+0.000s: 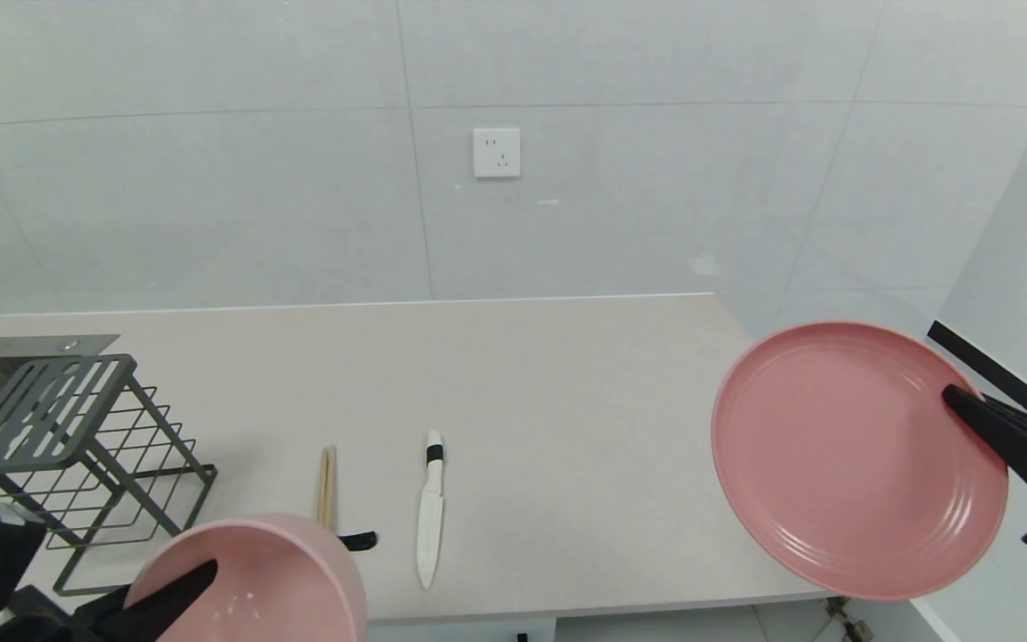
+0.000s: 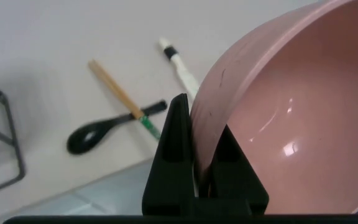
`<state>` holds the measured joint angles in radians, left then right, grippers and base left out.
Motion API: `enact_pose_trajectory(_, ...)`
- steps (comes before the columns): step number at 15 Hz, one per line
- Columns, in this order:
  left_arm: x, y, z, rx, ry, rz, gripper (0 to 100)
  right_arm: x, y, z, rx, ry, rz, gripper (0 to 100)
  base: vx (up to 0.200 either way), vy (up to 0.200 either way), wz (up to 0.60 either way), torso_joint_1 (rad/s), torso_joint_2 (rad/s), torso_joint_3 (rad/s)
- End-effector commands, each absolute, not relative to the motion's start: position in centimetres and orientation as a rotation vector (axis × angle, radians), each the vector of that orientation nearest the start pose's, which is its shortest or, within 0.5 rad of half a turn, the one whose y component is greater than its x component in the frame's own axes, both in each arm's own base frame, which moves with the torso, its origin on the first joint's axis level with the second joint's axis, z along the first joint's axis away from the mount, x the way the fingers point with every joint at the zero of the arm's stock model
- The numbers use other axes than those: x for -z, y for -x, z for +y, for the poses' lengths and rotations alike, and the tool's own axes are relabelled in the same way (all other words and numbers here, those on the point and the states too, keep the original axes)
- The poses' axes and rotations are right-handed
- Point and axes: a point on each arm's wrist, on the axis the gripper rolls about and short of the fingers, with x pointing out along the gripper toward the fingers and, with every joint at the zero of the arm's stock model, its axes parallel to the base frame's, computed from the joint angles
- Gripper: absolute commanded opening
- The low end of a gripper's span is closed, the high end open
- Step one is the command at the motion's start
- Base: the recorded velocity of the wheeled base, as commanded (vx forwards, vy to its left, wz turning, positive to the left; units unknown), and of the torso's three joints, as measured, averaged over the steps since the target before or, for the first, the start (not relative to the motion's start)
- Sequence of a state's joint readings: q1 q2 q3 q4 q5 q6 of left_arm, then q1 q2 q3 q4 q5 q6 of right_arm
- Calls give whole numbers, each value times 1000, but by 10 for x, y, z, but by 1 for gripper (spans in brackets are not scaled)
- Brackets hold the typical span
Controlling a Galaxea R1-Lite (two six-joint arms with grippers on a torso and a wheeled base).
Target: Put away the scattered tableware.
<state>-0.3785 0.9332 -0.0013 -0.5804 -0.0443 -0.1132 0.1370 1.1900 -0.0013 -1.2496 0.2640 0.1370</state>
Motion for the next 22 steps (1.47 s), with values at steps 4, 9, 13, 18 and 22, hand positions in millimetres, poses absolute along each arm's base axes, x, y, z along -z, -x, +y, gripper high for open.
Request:
enact_pose_trajectory(4,-151,-89,-30,342,31,264,0,-152,-122,25,-406,-137,-24,0,0,0,0,0,0,0)
enact_pose_trajectory(9,-152,-117,-47,410,34,171,0,-149,-117,34,-485,-137,-5,0,0,0,0,0,0,0)
enact_pose_trajectory(13,-148,-118,-50,430,31,135,0,-148,-118,34,-370,-134,-6,0,0,0,0,0,0,0)
enact_pose_trajectory(18,-147,-125,-67,519,20,164,0,-141,-110,53,-428,-78,71,0,0,0,0,0,0,0)
enact_pose_trajectory(22,-140,-127,-68,521,8,168,0,-145,-106,50,-420,-43,19,0,-100,0,0,1,0,1)
